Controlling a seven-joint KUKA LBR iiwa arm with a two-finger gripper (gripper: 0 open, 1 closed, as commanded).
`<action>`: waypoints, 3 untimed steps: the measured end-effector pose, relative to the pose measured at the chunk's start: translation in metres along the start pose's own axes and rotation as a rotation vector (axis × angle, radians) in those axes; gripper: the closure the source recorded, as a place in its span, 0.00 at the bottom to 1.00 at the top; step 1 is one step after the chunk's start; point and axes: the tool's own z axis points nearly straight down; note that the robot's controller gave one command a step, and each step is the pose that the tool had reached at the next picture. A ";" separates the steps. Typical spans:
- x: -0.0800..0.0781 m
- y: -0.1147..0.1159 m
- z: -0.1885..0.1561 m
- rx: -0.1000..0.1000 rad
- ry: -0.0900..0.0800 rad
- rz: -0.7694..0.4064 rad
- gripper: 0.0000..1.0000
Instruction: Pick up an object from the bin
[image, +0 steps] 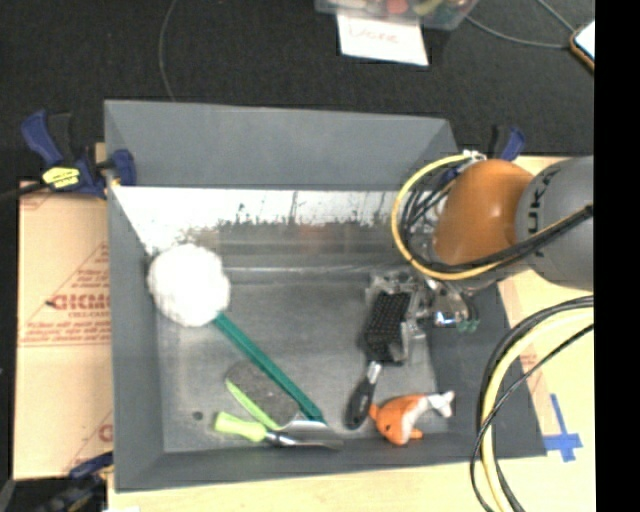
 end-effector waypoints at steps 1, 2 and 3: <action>-0.026 0.018 -0.001 -0.003 -0.002 0.052 1.00; -0.026 0.019 -0.002 -0.004 -0.002 0.052 1.00; -0.022 0.018 -0.008 -0.003 -0.012 0.053 1.00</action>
Offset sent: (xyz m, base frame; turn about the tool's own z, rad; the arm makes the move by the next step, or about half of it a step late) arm 0.0000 0.0000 0.0000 0.0000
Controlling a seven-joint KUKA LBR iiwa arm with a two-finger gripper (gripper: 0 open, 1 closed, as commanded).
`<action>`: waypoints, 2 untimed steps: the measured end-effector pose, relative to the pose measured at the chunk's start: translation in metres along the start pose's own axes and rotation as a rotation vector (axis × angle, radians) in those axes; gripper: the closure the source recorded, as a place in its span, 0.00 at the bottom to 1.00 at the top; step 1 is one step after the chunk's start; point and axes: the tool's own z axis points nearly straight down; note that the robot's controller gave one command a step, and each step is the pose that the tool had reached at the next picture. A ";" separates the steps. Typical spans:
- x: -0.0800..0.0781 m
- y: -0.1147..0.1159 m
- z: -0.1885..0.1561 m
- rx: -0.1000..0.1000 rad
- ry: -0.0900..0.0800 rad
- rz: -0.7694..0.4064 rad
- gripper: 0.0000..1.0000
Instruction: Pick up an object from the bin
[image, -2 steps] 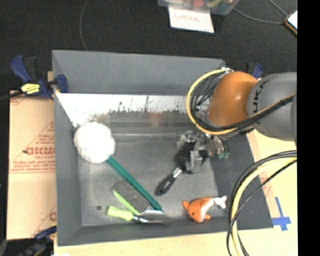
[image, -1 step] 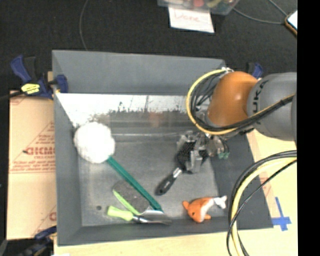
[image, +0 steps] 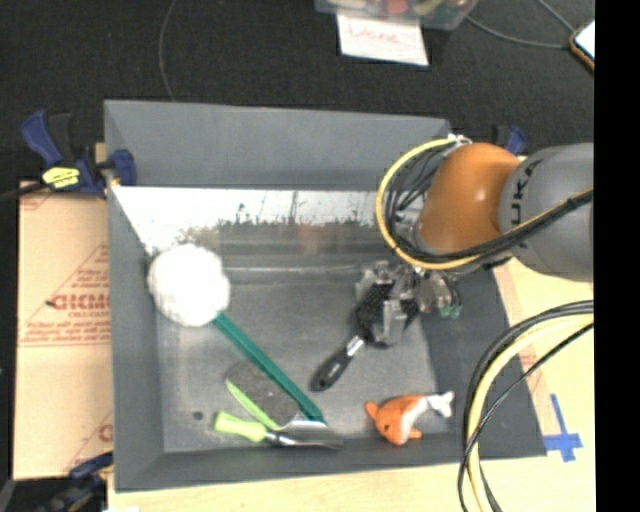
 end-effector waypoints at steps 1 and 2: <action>0.040 0.003 -0.005 0.004 -0.011 -0.409 1.00; 0.002 0.001 0.005 -0.013 -0.005 -0.005 1.00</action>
Offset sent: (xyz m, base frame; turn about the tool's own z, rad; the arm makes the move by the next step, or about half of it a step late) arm -0.0061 -0.0067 -0.0115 0.0007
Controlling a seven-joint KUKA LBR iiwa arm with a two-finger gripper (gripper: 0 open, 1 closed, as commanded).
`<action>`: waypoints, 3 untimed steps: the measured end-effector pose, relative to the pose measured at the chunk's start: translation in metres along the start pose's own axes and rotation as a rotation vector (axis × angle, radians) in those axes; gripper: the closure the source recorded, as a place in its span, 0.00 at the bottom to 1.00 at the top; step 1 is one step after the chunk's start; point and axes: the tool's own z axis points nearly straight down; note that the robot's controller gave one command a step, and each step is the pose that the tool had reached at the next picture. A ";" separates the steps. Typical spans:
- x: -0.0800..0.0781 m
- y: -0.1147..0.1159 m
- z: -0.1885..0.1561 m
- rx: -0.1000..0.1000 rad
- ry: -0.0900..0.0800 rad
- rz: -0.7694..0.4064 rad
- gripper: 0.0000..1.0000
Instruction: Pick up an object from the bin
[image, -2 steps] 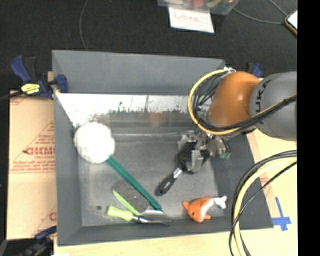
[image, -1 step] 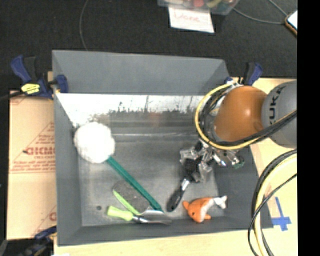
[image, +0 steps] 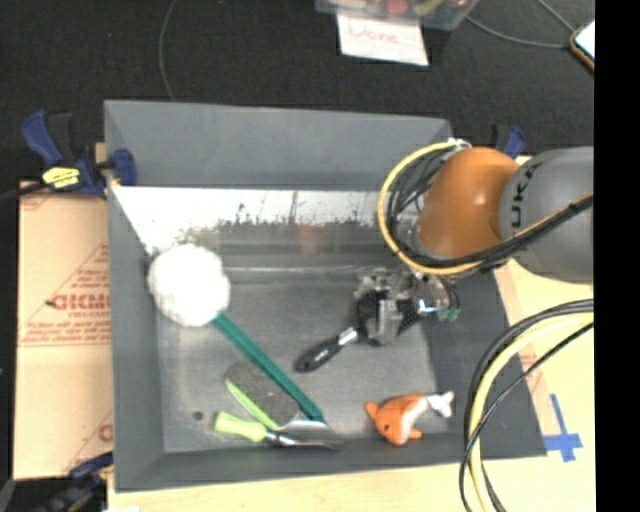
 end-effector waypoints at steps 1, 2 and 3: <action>0.008 0.003 -0.019 0.009 -0.003 -0.057 1.00; -0.006 0.027 -0.010 0.016 -0.016 -0.211 1.00; 0.007 0.014 -0.106 0.014 -0.004 -0.185 1.00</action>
Offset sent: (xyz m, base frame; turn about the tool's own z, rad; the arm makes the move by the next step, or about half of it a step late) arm -0.0009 0.0368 -0.0062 -0.2214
